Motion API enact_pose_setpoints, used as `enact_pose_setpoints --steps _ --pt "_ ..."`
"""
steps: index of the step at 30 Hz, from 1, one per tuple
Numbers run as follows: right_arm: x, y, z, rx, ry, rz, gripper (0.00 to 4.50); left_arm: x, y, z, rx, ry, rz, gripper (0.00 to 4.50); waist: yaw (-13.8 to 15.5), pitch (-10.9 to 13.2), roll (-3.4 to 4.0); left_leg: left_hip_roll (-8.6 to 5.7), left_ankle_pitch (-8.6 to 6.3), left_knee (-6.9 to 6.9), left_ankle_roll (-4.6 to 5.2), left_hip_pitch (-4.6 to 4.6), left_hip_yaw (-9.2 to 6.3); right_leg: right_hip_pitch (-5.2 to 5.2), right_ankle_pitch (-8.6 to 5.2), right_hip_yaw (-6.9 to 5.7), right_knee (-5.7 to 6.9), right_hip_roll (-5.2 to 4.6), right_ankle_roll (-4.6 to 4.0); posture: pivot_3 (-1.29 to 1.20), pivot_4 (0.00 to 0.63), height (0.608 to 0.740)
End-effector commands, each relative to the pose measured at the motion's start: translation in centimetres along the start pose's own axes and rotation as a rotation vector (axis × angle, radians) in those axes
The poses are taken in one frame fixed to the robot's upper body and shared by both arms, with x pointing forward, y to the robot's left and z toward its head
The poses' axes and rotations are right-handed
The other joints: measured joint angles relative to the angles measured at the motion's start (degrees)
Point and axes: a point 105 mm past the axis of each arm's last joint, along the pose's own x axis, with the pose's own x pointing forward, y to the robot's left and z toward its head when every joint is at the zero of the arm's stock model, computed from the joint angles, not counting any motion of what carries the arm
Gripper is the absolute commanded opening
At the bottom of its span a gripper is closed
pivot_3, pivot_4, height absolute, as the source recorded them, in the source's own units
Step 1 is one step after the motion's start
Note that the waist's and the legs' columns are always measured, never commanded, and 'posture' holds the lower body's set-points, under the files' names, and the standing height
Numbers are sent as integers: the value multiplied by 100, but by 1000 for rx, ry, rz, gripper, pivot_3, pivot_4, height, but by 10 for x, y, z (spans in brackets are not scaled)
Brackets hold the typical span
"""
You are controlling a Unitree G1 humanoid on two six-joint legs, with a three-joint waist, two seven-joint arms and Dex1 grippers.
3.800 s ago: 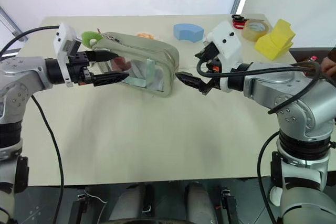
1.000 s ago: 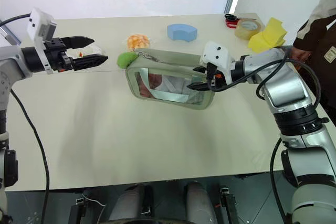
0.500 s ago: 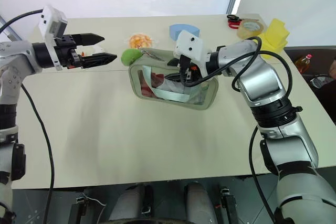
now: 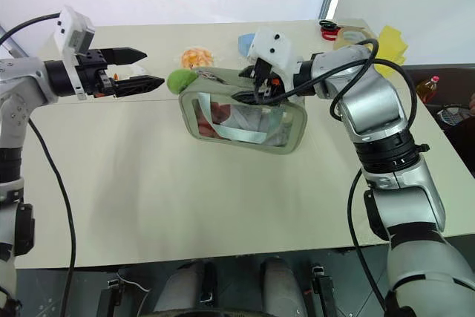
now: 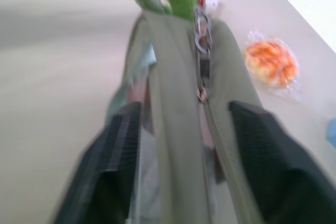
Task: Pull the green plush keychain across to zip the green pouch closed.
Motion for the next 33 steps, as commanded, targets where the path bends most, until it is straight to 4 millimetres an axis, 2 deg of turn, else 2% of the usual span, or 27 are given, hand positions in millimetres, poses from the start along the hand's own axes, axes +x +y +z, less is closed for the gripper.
enact_pose_setpoints --steps 1,4,6,8,9,11,15,18,20,23,30,33 --pt "-6 -7 5 -60 7 -49 4448 -7 0 16 51 -32 15 4500 3 0 0 0 0 0 0 0 0 0 0 0 0 0 0 0 150 740" --pt "-3 -5 -2 -45 19 -36 4448 -7 1 16 53 -32 17 4500 4 0 0 -1 0 0 0 0 0 0 0 0 0 0 0 0 150 740" --pt "1 4 -17 -42 63 -5 4448 -7 1 16 55 -30 18 4500 1 0 0 0 0 0 0 0 0 0 0 0 0 0 0 0 150 740" --pt "3 13 -23 -40 74 32 4448 -7 0 15 56 -28 17 4500 6 0 0 0 0 0 0 0 0 0 0 -1 2 0 0 0 150 740" --pt "3 15 -22 -39 68 42 4225 -8 0 15 56 -26 18 4500 2 0 0 -1 0 0 0 0 0 0 0 -1 2 0 0 0 150 740" --pt "3 19 -18 -33 52 58 3633 -9 1 15 55 -24 22 4500 -1 0 0 -1 0 0 0 0 0 0 0 1 1 -1 0 0 150 740" --pt "5 19 -14 -47 38 66 1652 -9 2 14 54 -23 28 4500 -2 0 0 0 0 0 0 2 -2 0 0 -1 2 1 0 0 150 740" --pt "13 16 -3 -75 2 51 48 -9 3 14 55 -24 33 4500 -22 0 0 0 0 0 0 2 -1 0 0 -1 2 1 0 0 150 740" --pt "19 16 9 -109 -43 50 48 -10 4 14 57 -24 37 4500 -29 0 0 2 0 -1 0 5 0 0 0 0 2 3 0 0 150 740" --pt "28 28 23 -148 -100 96 48 -13 6 15 64 -22 46 4500 -32 0 0 5 0 -3 -1 4 0 -5 0 0 4 5 0 0 150 740" --pt "28 50 -8 -192 9 201 48 -16 6 15 69 -22 53 4500 10 0 -1 0 1 1 -1 0 -2 -2 0 -2 4 0 0 0 150 740" --pt "25 51 -7 -197 15 212 48 -16 6 14 68 -21 55 4500 11 0 0 -1 1 2 -1 1 -2 0 0 -2 4 -1 0 0 150 740"
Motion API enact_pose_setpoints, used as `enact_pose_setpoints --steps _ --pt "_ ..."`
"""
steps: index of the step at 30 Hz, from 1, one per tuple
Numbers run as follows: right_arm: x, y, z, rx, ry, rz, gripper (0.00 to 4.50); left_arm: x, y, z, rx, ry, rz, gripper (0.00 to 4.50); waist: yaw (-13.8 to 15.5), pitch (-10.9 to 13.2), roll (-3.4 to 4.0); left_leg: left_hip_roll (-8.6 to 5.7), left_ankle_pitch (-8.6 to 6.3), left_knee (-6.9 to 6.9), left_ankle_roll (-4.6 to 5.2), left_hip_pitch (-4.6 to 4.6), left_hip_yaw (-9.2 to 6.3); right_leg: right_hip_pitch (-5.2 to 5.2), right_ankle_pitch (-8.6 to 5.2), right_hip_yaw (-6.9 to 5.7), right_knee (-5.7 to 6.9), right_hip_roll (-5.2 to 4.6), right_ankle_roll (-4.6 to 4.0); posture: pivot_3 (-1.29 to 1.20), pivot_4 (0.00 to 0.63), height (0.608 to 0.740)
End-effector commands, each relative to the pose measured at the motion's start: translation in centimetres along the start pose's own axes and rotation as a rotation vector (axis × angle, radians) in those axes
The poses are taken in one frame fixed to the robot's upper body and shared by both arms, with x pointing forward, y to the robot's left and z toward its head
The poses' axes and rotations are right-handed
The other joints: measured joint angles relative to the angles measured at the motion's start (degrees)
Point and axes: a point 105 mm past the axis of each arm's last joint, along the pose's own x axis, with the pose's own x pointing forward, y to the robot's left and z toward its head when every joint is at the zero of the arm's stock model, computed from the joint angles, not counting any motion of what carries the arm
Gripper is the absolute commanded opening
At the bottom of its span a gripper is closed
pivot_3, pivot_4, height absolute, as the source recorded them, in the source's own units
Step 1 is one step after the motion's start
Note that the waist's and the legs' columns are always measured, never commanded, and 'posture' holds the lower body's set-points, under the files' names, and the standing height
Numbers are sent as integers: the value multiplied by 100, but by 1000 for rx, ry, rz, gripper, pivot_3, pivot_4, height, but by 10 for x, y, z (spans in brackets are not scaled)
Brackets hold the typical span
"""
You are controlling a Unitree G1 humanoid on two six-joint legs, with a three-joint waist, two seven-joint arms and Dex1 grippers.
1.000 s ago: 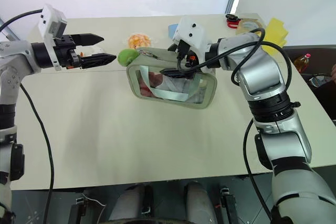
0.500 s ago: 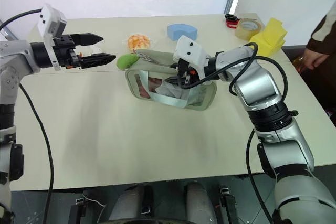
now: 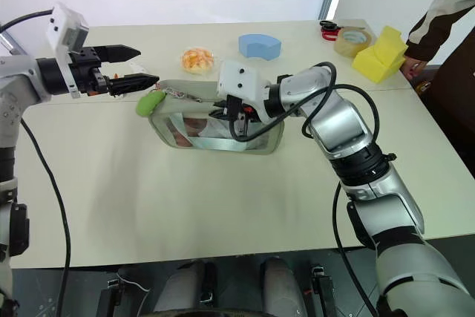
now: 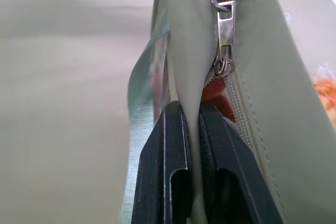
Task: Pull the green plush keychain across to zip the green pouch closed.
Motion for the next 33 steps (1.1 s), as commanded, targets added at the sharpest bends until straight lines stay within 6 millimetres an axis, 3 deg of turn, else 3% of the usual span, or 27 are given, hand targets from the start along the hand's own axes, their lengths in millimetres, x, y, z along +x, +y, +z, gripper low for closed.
enact_pose_setpoints --steps 1,5,18,23,30,33 --pt "-6 0 4 -18 14 8 48 -7 1 11 50 -30 17 4500 1 0 0 0 0 0 0 0 -1 0 0 0 0 0 0 0 150 740" --pt "-14 -10 16 -21 -2 -8 48 -6 1 12 51 -34 14 4500 1 0 0 0 0 0 0 0 -1 0 0 -1 0 -1 0 0 150 740" --pt "-11 -17 12 30 36 -38 48 -1 0 12 54 -44 3 4500 -11 0 0 0 0 0 0 0 0 -1 0 -1 0 0 0 0 150 740" --pt "-12 -30 22 39 27 -79 48 0 0 12 54 -46 4 4500 -15 0 0 0 0 -1 0 0 1 -1 0 -1 0 0 0 0 150 740" --pt "-3 -16 6 68 71 -29 48 1 -1 11 55 -50 5 4500 -14 0 0 0 0 -1 0 -1 1 -2 0 -1 0 0 0 0 150 740" --pt "-3 -16 5 76 68 -39 1109 -1 0 11 57 -49 10 4500 -22 0 0 0 0 -1 0 0 0 -2 0 -1 1 0 0 0 150 740"
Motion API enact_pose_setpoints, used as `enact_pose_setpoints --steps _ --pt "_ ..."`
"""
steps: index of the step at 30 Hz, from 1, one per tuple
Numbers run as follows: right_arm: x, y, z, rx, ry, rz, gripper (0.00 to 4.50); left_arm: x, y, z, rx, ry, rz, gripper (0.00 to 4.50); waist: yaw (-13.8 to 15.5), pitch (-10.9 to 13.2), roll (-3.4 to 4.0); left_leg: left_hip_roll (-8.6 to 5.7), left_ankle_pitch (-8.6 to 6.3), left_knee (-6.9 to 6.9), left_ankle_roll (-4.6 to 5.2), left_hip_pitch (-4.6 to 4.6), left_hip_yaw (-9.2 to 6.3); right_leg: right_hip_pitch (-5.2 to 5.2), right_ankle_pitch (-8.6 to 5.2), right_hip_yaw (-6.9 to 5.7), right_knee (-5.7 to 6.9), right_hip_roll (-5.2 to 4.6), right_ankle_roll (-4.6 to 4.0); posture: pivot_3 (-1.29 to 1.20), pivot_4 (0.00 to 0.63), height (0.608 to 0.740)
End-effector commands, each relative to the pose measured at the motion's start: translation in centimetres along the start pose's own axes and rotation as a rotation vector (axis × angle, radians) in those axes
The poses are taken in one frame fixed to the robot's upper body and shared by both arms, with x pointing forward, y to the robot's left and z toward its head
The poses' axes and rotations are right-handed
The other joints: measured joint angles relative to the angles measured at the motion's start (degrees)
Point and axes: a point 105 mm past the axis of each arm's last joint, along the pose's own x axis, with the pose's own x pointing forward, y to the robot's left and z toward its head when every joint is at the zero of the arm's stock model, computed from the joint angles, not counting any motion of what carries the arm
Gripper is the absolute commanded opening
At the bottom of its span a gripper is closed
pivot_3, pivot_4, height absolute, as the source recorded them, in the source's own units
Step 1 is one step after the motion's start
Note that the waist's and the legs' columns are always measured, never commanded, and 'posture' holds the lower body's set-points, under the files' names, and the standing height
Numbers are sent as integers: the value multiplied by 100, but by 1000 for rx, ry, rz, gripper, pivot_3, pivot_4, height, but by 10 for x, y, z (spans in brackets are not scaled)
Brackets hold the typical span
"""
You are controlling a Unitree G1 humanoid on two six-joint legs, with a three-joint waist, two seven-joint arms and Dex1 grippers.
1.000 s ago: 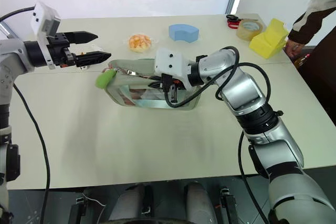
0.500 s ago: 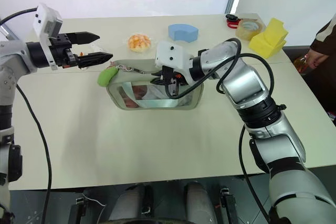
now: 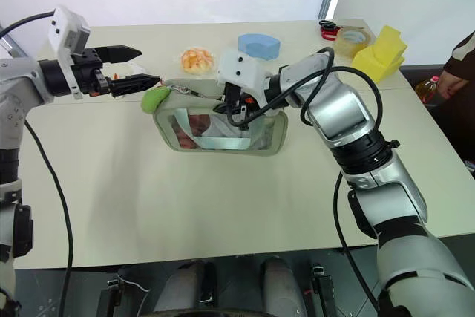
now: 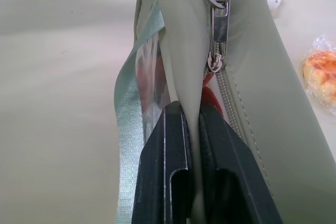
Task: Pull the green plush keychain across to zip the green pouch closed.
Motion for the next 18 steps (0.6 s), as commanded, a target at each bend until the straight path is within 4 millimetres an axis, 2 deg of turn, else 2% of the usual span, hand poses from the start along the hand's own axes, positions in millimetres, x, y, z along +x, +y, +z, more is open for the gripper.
enact_pose_setpoints --steps 1,2,3,7,11,12,15,18 --pt "-5 -1 4 -28 -13 -35 1457 -6 2 15 53 -38 18 4500 -3 0 0 0 0 0 0 0 0 0 0 0 0 0 0 0 150 740" --pt "-10 -5 7 -37 -19 -56 2111 -8 3 16 56 -37 23 4500 -3 0 0 0 0 0 0 0 0 0 0 0 0 0 0 0 150 740" --pt "-18 -9 10 -47 -27 -81 2479 -10 5 16 61 -36 31 4500 -3 0 0 0 0 0 0 0 0 0 0 0 0 0 0 0 150 740" --pt "-51 -16 13 -69 -19 -142 2479 -18 16 28 66 -55 70 4500 41 0 0 0 0 0 0 -2 0 -1 0 0 -1 -1 0 0 150 740" --pt "-85 -4 6 -56 29 -145 2479 -33 14 51 41 -88 49 4500 78 0 -1 -3 -1 0 1 -7 0 -1 0 -1 -3 -2 0 0 150 740" --pt "-87 -1 5 -47 33 -141 2479 -35 11 52 30 -81 29 4500 78 0 0 -2 -1 0 2 -4 1 -1 0 -1 -3 -2 0 0 150 740" --pt "-81 9 -5 6 32 -132 2479 -44 -19 29 11 58 -117 4500 -14 -3 4 2 -1 -4 2 3 3 -1 0 4 -3 1 0 0 150 740" --pt "-74 10 -12 22 35 -141 2479 -49 -28 17 -4 116 -140 4500 -4 -2 6 5 -1 -12 1 16 6 -1 -1 13 1 4 0 0 150 740"
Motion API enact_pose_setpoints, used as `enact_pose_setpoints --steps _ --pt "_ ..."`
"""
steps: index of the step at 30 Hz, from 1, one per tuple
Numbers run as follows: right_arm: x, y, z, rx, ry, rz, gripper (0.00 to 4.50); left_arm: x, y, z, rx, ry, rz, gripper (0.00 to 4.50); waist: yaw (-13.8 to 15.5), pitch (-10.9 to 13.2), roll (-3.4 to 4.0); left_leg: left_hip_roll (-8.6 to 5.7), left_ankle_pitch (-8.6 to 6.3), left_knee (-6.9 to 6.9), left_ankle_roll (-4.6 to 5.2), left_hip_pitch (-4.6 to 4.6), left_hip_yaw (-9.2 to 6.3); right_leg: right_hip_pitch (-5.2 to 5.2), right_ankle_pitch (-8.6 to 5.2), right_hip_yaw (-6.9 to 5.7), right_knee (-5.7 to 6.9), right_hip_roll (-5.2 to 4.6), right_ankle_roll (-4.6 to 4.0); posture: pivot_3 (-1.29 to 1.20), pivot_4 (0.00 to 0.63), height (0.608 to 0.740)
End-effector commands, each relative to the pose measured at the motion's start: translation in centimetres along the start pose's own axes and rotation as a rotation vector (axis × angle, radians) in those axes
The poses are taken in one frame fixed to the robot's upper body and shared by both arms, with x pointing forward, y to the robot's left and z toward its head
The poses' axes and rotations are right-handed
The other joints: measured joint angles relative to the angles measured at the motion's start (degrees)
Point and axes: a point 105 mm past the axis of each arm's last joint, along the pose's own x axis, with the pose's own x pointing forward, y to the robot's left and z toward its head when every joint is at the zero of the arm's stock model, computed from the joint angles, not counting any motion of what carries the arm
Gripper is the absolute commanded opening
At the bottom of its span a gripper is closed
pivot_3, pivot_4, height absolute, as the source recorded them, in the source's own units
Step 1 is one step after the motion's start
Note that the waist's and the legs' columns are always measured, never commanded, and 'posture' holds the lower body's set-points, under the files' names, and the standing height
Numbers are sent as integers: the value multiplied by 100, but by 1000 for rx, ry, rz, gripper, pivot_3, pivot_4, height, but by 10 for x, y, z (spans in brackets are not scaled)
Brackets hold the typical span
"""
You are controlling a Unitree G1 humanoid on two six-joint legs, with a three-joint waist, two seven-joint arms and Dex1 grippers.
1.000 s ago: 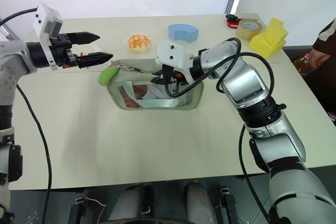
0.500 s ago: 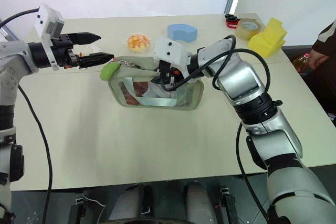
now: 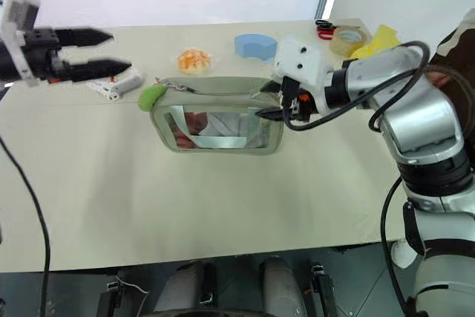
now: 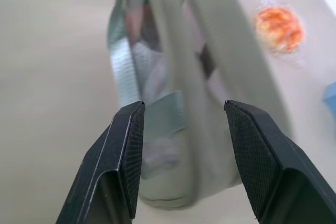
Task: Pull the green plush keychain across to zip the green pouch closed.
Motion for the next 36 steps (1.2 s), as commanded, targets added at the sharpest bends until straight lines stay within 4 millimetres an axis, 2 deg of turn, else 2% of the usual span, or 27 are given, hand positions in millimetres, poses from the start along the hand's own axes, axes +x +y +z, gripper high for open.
enact_pose_setpoints --steps 1,6,9,11,12,16,20,24,29,33,36 --pt "1 -2 5 -32 -23 -36 2479 -6 -8 2 15 17 -12 4500 22 1 -1 2 1 1 -2 -2 -1 0 0 -2 -1 3 0 0 150 740" --pt "8 -8 -13 -37 15 -57 2479 -3 -1 -3 21 21 30 4500 94 2 -5 -7 0 9 1 -14 -2 1 0 0 -5 -3 0 0 150 740" --pt "10 -8 -13 -46 6 -53 1570 -1 -2 -7 32 34 29 4500 151 2 -4 -6 0 9 0 -15 -2 -1 0 0 -6 -2 0 0 150 740" --pt "11 -8 -11 -46 -4 -51 681 2 -4 -7 31 29 15 4500 165 2 -4 -5 0 9 0 -14 -2 -1 0 -2 -5 0 0 0 150 740" --pt "12 -7 -10 -47 -8 -50 50 4 -5 -8 34 29 4 4500 167 2 -4 -5 0 9 0 -14 -2 -1 0 -1 -5 0 0 0 150 740" --pt "13 -7 -8 -51 -15 -54 50 14 -11 -13 27 28 -32 4500 167 2 -4 -5 0 10 0 -14 -1 -1 0 -1 -5 -1 0 0 150 740" --pt "15 -4 -7 -48 -18 -49 50 29 -7 -22 15 6 -18 4500 174 2 -4 -5 0 11 0 -13 -2 0 0 -1 -4 0 0 0 150 740" --pt "17 -3 -7 -46 -16 -48 0 34 4 -24 -18 -32 2 2696 153 2 -4 -5 0 12 0 -13 -1 -1 0 -1 -4 0 0 0 150 740" --pt "19 -4 -7 -41 -16 -55 0 42 4 -20 -4 -63 -29 10 165 2 -4 -5 0 13 -1 -13 -1 0 0 -2 -4 0 0 0 150 740" --pt "20 -5 -9 -36 -12 -63 0 48 9 3 15 -130 -36 10 174 2 -4 -5 1 14 -1 -15 -1 0 0 -4 -4 0 0 0 150 740" --pt "21 -5 -11 -39 -8 -68 0 56 2 17 18 -175 -93 10 182 2 -4 -7 1 15 -1 -15 -2 1 0 -4 -4 -1 0 0 150 740"
